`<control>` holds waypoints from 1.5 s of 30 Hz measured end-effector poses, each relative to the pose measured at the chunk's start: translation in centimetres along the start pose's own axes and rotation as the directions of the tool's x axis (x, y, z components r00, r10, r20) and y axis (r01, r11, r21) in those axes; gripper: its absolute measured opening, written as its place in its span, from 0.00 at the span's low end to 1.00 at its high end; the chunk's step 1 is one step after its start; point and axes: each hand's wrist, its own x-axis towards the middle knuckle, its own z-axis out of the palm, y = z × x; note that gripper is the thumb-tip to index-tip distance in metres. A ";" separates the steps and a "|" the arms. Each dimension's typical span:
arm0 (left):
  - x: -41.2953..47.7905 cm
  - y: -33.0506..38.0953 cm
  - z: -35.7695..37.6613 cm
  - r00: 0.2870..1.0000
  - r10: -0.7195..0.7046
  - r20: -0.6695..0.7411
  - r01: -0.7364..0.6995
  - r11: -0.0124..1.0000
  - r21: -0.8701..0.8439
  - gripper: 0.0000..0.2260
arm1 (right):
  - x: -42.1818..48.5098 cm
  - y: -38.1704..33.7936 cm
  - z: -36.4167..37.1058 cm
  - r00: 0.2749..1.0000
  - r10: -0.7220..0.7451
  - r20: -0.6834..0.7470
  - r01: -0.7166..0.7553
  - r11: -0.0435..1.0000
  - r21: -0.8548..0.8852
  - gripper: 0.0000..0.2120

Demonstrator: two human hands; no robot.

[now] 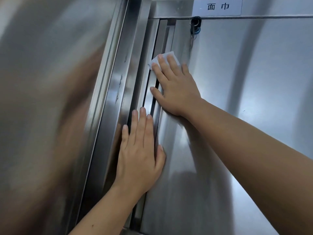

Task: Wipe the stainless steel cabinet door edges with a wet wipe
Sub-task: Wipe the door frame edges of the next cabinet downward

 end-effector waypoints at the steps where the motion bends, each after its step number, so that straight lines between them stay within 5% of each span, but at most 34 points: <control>1: -0.5 0.1 0.0 1.000 0.002 0.006 -0.002 1.000 0.010 0.29 | -0.4 -0.2 0.1 1.000 -0.008 0.002 0.008 1.000 0.009 0.29; 45: -21.1 0.4 -1.5 0.900 -0.120 0.420 0.095 0.992 0.079 0.25 | -21.5 -10.5 4.1 0.895 -0.395 0.207 0.381 0.919 0.104 0.28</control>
